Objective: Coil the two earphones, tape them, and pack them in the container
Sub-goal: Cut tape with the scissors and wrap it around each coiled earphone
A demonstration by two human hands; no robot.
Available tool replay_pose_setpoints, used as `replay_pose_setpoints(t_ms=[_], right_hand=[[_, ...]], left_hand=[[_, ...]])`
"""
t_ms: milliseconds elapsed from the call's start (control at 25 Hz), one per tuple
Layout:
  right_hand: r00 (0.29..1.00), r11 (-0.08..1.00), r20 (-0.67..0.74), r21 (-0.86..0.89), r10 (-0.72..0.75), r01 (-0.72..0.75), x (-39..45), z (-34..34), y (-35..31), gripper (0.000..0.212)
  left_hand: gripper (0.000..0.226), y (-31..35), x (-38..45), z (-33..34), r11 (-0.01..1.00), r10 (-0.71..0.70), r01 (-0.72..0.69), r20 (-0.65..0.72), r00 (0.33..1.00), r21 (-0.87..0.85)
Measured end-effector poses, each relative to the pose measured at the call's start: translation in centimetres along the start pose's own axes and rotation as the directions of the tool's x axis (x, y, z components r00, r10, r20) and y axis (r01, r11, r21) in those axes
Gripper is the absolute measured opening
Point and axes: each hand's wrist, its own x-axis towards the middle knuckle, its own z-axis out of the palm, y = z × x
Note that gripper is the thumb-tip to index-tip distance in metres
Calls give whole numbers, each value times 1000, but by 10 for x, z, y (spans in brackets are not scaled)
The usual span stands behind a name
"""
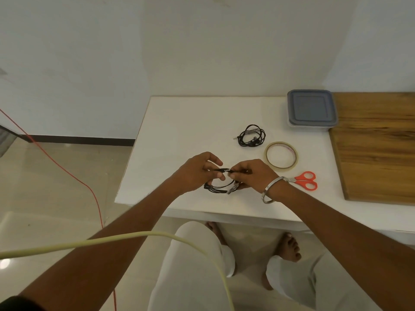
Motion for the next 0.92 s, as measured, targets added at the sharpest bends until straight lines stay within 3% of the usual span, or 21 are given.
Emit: replay_pose_setpoints(t_ms=[200,480,720,920], right_hand=[[977,946,192,290,93,-147,-1,-7,2,10],[938,886,334,401,95,-233,-5,-12,2,27],[992,987,116,148,40,-57,2,4,6,11],[999,994,27,104,-21,18,-1,10,4,9]], left_hand=[[23,1,0,-1,1000,28,-28,8,1000,11],[24,2,1,-1,999,37,-37,14,999,-8],[21,0,1,3,999,31,-31,-4,1000,-38],[18,-7,-5,6,987,-14,19,31,999,-160]])
